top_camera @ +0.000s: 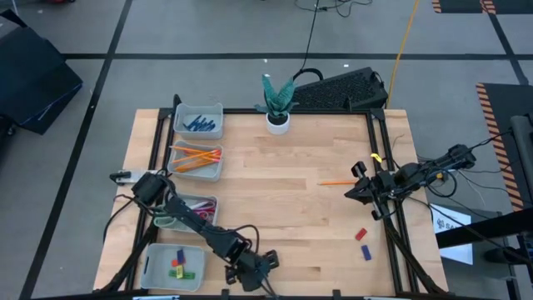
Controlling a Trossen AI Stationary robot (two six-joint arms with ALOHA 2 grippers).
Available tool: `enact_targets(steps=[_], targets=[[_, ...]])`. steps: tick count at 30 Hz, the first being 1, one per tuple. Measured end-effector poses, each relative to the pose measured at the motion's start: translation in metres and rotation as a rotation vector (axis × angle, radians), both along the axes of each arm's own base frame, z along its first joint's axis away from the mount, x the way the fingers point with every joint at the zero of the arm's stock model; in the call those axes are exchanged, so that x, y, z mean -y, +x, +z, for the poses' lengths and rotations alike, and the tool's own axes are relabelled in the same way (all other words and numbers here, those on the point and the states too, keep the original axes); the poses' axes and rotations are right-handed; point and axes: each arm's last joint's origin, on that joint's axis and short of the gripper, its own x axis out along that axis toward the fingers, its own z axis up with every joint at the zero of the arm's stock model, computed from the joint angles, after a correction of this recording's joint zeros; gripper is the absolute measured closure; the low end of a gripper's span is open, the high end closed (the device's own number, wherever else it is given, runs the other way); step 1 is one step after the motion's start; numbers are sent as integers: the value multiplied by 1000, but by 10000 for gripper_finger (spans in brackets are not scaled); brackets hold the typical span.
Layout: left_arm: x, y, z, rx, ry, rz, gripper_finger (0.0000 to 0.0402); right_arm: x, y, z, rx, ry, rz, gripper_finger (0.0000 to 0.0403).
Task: Sort crayons/erasers/pens/pencils in bins
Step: Put the blue eraser into the bottom
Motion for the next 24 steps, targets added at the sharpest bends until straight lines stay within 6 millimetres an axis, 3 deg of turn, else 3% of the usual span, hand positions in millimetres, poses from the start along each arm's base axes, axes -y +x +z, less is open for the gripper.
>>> enact_targets(steps=[6, 11, 24], targets=[[5, -2, 10, -60, -40, 30, 172, 0, 0, 0, -1, 0, 0, 401], [11, 6, 37, -57, -88, 10, 169, 0, 0, 0, 0, 0, 0, 401], [-6, -2, 16, -152, 15, -17, 169, 0, 0, 0, 2, 1, 0, 401]])
